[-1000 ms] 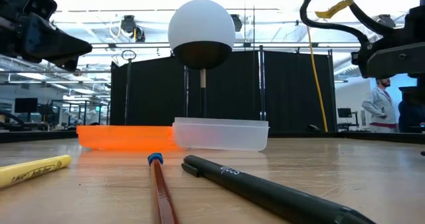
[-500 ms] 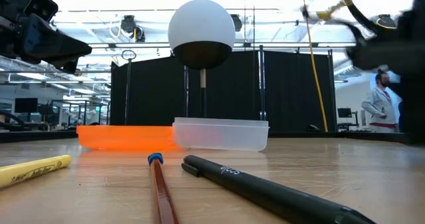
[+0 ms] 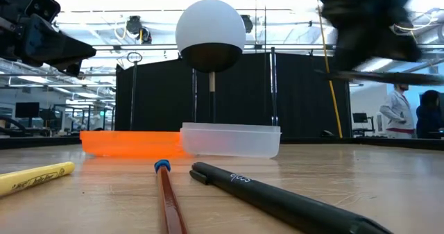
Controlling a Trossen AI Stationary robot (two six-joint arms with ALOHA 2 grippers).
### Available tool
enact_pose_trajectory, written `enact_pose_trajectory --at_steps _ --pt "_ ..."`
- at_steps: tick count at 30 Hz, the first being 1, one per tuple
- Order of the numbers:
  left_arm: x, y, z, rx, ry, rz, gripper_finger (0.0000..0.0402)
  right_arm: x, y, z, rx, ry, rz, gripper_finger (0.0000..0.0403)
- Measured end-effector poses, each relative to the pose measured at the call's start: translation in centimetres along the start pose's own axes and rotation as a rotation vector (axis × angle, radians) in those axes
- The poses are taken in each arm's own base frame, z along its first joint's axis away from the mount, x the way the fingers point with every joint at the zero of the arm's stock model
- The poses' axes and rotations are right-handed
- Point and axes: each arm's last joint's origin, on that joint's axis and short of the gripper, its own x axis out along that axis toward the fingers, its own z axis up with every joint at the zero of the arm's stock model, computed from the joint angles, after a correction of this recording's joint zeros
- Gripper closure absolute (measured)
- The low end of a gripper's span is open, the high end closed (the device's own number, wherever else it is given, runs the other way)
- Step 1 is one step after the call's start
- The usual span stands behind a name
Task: Pick & place school supplies into a supply box
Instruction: Put the right black pen into the orange supply box
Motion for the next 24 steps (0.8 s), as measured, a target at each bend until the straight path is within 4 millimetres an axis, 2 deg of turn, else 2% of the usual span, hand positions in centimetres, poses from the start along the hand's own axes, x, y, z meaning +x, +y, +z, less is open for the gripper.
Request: enact_pose_trajectory --at_steps 6,10,13,17,21,24 --pt "0.0 0.0 0.0 0.012 0.000 0.000 0.0353 1.5 1.8 6.7 0.012 -0.159 0.208 0.0363" --pt "0.0 0.0 0.0 0.034 0.000 0.001 0.0353 3.7 1.5 11.0 0.034 -0.195 0.273 0.0364" --pt "0.0 0.0 0.0 0.047 0.000 0.000 0.0353 5.7 0.7 13.3 0.056 -0.160 0.294 0.0365" --pt "0.0 0.0 0.0 0.064 0.000 0.000 0.0353 9.1 -0.5 14.7 0.087 -0.086 0.281 0.0365" --pt "0.0 0.0 -0.1 0.101 0.007 0.001 0.0353 12.5 -1.2 14.1 0.084 0.026 0.267 0.0365" --pt "0.0 0.0 -0.2 0.106 0.016 0.001 0.0353 14.2 -1.7 13.8 0.078 0.055 0.231 0.0369"
